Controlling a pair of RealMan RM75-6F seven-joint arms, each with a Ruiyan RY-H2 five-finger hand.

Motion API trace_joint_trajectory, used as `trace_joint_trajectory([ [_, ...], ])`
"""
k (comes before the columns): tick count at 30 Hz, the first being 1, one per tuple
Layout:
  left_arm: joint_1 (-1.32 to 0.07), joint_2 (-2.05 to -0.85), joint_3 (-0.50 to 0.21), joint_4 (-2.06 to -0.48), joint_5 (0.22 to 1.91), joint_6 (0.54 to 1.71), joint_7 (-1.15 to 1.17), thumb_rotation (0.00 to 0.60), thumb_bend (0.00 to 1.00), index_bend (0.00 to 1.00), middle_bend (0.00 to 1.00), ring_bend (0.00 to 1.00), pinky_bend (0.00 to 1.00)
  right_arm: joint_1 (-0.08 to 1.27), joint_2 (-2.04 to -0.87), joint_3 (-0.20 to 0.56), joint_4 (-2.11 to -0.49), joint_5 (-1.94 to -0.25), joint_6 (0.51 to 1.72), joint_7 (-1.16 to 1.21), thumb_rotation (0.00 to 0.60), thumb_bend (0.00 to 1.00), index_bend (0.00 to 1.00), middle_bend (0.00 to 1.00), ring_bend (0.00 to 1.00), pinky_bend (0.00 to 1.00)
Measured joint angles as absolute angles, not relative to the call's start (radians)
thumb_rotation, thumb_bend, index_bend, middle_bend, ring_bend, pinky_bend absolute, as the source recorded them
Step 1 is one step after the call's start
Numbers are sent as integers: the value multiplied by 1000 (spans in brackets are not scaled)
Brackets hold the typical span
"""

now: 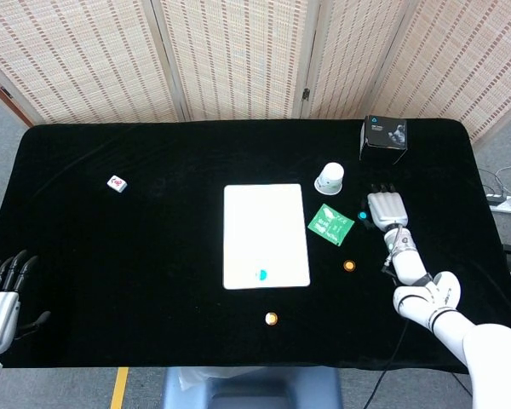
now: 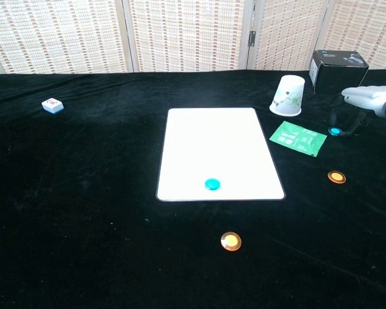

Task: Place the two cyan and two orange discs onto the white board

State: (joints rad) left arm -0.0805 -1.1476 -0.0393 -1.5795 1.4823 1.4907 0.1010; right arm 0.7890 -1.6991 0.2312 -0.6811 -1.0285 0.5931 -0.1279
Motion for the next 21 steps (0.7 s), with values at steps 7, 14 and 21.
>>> trace_joint_trajectory([
  [7,-79,-1150,-38,-1574,1481,1490,98,600,225,54,25,13,0,796,-1720,235,-660,-1030,581,-131,600,396,445,133,0,0],
  [14,-78,-1149,-38,-1572,1481,1492,96,600,225,54,25,13,0,802,-1735,237,-633,-1032,569,-133,600,415,477,153,0,0],
  [21,-78,-1148,-38,-1575,1481,1491,98,600,225,54,25,13,0,803,-1733,245,-617,-1035,563,-123,600,445,524,172,0,0],
])
